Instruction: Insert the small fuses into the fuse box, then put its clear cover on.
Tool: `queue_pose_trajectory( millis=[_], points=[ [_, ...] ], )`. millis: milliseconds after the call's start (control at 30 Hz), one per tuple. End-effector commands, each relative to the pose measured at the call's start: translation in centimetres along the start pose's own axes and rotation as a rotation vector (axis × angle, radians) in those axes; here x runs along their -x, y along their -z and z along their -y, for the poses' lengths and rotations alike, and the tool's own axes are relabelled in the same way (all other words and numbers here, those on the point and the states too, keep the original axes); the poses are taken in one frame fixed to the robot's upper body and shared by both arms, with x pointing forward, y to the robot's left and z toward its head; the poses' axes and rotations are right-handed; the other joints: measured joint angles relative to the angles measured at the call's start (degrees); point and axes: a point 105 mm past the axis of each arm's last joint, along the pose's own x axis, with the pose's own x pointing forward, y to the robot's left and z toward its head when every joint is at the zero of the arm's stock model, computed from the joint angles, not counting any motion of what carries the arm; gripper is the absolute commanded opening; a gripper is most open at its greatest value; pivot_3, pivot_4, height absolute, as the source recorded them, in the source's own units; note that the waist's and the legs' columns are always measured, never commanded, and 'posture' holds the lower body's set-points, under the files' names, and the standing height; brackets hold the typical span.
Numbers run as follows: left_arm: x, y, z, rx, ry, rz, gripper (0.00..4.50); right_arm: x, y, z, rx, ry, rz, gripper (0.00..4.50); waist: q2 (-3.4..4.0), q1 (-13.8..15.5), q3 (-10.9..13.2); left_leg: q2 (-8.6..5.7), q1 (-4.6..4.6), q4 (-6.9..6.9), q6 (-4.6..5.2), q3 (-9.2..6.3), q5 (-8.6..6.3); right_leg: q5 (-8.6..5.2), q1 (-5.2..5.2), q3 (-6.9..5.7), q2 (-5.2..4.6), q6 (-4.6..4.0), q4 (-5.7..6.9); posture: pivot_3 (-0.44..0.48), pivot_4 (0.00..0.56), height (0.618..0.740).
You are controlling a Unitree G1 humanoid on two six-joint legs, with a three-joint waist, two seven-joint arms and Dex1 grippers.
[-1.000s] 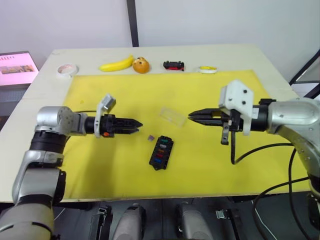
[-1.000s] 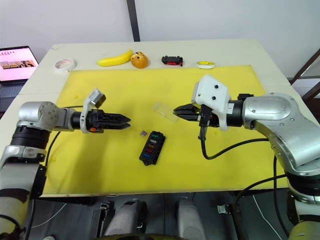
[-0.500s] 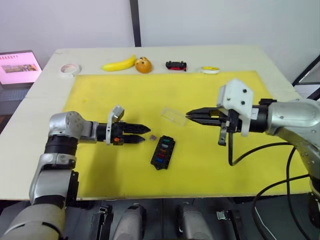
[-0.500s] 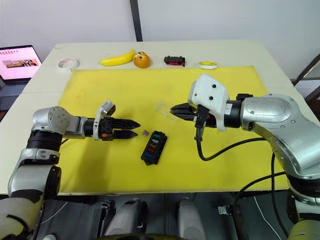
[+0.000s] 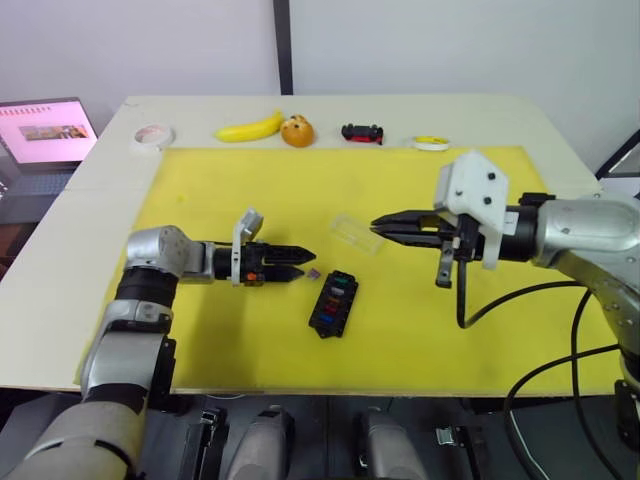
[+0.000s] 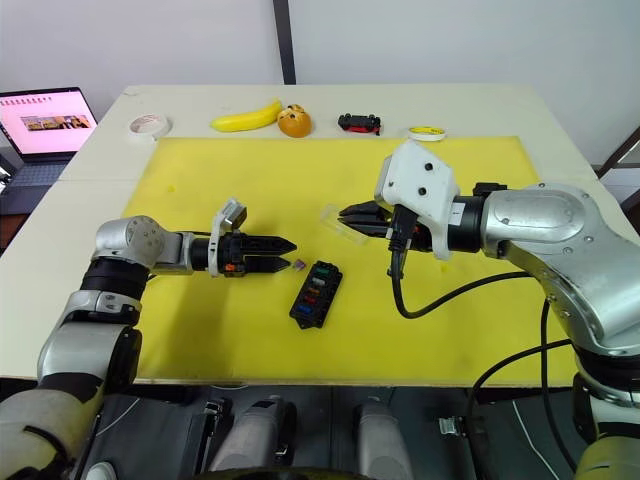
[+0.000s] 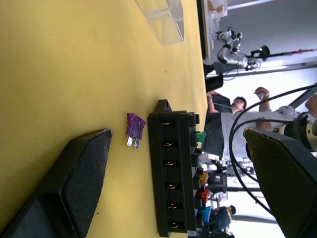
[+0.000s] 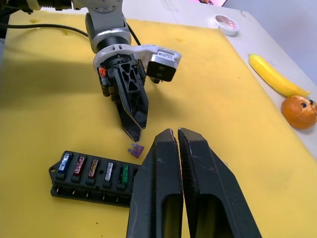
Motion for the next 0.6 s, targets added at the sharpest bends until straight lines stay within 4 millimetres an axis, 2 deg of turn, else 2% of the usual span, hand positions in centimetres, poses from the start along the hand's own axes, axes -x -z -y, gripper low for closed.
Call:
queue_pose_trajectory(
  millis=[33,500,600],
  points=[
    [-1.3,0.5,0.1,-0.018,0.006,-0.047,4.5,0.5,-1.3,0.3,0.058,0.027,0.024,0.08,0.0,0.0,0.0,0.0,0.0,0.0,0.0,0.0,0.0,0.0,0.0,0.0,0.0,0.0,0.0,0.0,0.15,0.74],
    [-2.9,1.1,0.0,-0.053,0.013,-0.093,4.5,0.7,-0.1,-1.0,0.036,-0.016,-0.029,0.08,0.01,0.1,0.0,-0.19,0.03,0.01,0.03,-0.07,-0.01,0.01,0.26,-0.09,-0.21,0.02,-0.28,0.0,0.15,0.74],
    [-3.0,1.2,-0.1,-0.053,0.015,-0.097,4.5,0.7,-0.2,-1.0,0.032,-0.011,-0.025,0.08,0.02,0.1,0.0,-0.18,0.07,0.0,0.04,-0.19,-0.02,0.18,0.51,-0.21,-0.2,0.33,-0.68,0.0,0.15,0.74]
  ],
)
